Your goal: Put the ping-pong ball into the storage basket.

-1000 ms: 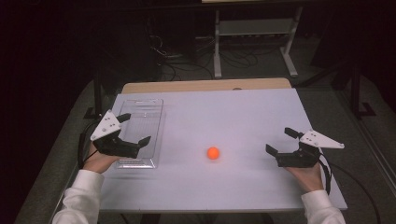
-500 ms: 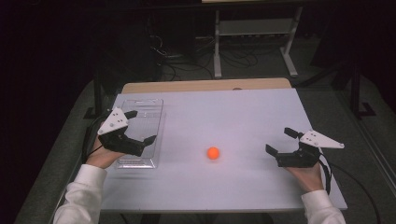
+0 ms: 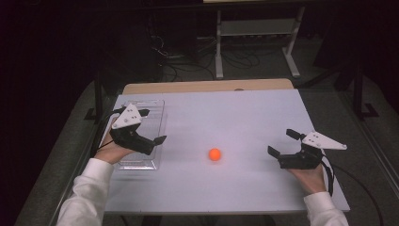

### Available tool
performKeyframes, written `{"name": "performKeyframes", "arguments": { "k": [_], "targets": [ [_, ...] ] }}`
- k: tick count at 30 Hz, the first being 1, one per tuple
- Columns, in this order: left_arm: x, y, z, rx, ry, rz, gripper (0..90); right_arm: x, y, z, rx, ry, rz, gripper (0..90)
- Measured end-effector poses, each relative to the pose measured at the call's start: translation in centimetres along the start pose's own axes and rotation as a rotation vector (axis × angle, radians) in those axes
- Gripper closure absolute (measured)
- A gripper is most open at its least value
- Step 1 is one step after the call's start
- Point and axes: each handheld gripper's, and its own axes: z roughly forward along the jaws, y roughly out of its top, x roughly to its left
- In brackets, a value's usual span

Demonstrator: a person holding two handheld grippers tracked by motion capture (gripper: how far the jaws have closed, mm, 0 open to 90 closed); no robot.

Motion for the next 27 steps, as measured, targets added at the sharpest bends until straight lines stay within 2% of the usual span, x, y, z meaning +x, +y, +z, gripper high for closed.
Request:
{"name": "performKeyframes", "arguments": {
  "k": [5,27],
  "targets": [
    [-0.3,0.8,0.8,0.017,-0.016,0.026,0.0,0.0,0.0,0.0,0.000,0.002,0.000,0.0],
    [-1.0,2.8,3.0,0.071,-0.067,0.080,0.0,0.1,0.0,-0.1,-0.003,0.010,0.000,0.0]
  ]
}}
